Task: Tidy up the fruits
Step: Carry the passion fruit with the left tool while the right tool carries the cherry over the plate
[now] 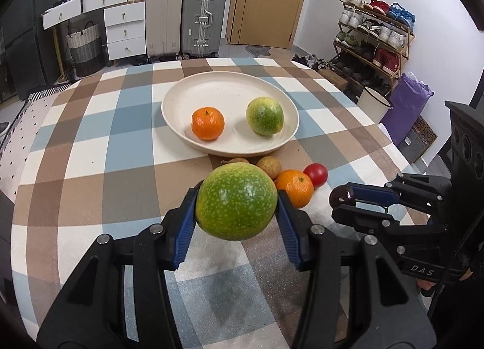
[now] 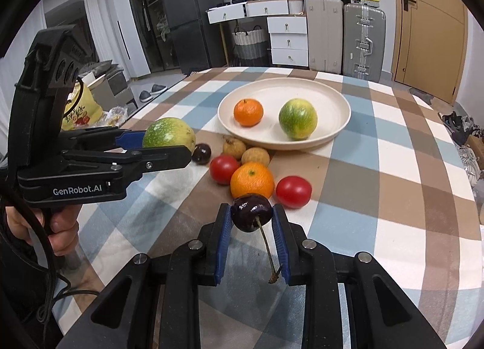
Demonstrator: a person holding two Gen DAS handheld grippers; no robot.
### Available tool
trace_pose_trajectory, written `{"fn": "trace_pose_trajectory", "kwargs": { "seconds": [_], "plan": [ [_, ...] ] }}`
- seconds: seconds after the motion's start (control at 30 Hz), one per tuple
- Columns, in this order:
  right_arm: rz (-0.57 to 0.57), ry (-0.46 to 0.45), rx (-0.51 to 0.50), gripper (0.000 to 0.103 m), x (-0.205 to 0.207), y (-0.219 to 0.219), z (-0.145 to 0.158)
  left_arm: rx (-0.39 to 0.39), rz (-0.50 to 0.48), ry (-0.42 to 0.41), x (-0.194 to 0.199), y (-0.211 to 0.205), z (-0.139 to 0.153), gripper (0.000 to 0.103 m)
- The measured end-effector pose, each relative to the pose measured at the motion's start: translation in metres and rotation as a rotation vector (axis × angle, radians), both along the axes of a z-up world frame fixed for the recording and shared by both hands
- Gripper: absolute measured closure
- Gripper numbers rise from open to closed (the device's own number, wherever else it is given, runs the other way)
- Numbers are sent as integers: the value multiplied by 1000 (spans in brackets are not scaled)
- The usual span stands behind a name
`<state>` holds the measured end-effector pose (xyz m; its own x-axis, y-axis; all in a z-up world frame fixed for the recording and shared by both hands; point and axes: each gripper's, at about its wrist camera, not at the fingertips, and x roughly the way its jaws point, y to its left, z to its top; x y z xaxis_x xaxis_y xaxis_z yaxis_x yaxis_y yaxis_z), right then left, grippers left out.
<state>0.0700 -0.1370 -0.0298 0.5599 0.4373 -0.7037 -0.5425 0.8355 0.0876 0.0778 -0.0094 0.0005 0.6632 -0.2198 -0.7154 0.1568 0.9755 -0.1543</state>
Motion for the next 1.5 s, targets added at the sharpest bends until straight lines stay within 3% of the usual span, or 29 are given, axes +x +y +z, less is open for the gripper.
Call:
{"fn": "trace_pose_trajectory", "kwargs": {
  "seconds": [0.5, 0.87, 1.5],
  "plan": [
    [-19, -51, 74, 75, 11, -11, 28, 10, 14, -50, 16, -1, 22, 55],
    [-47, -89, 121, 75, 43, -20, 55, 16, 16, -69, 48, -4, 29, 55],
    [-56, -76, 138, 75, 101, -14, 48, 43, -6, -51, 103, -16, 15, 55]
  ]
}}
